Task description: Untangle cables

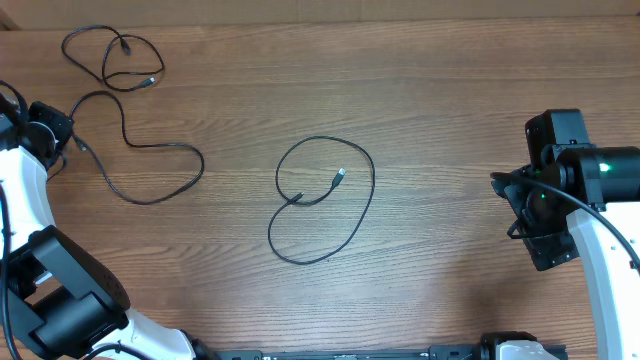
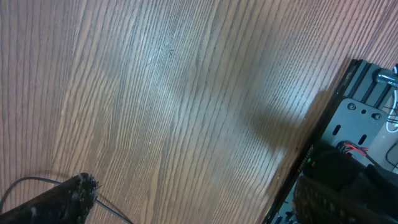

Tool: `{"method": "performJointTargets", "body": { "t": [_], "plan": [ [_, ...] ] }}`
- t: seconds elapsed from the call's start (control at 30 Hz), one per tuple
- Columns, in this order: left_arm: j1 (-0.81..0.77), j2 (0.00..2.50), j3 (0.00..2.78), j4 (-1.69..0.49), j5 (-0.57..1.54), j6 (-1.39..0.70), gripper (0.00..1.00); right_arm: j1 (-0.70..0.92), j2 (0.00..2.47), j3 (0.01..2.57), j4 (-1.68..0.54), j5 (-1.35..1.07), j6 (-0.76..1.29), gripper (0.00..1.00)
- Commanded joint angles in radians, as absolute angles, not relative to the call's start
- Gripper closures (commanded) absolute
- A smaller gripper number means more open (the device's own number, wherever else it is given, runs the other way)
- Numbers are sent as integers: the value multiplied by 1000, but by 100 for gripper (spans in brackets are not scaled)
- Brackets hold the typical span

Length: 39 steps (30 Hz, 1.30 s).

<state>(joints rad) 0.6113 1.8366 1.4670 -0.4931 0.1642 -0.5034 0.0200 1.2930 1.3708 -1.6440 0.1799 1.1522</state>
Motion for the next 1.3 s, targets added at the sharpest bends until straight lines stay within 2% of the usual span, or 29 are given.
{"method": "performJointTargets", "body": {
  "t": [0.0, 0.07, 0.27, 0.37, 0.47, 0.63, 0.87, 1.0, 1.07, 1.1, 1.27],
  "plan": [
    [621, 1835, 1489, -489, 177, -532, 86, 17, 1277, 1394, -1644, 182, 1158, 0],
    [622, 1835, 1489, -490, 177, -531, 78, 17, 1277, 1394, -1644, 182, 1158, 0],
    [621, 1835, 1489, -534, 178, -456, 65, 17, 1277, 1394, -1644, 182, 1158, 0],
    [621, 1835, 1489, -593, 177, -405, 50, 17, 1277, 1394, -1644, 182, 1158, 0],
    [621, 1835, 1489, -652, 144, -357, 48, 16, 1277, 1394, -1644, 182, 1158, 0],
    [621, 1843, 1488, -781, -35, -358, 45, 17, 1277, 1394, -1644, 182, 1158, 0],
    [616, 1868, 1457, -902, 2, -360, 50, 17, 1277, 1394, -1644, 182, 1158, 0],
    [595, 1884, 1401, -916, 54, -367, 49, 17, 1277, 1394, -1644, 182, 1158, 0],
    [577, 1885, 1358, -894, 78, -378, 43, 17, 1277, 1394, -1644, 182, 1158, 0],
    [565, 1885, 1335, -873, 96, -382, 37, 16, 1277, 1394, -1644, 182, 1158, 0],
    [509, 1885, 1293, -856, 120, -398, 35, 16, 1277, 1394, -1644, 182, 1158, 0]
  ]
}}
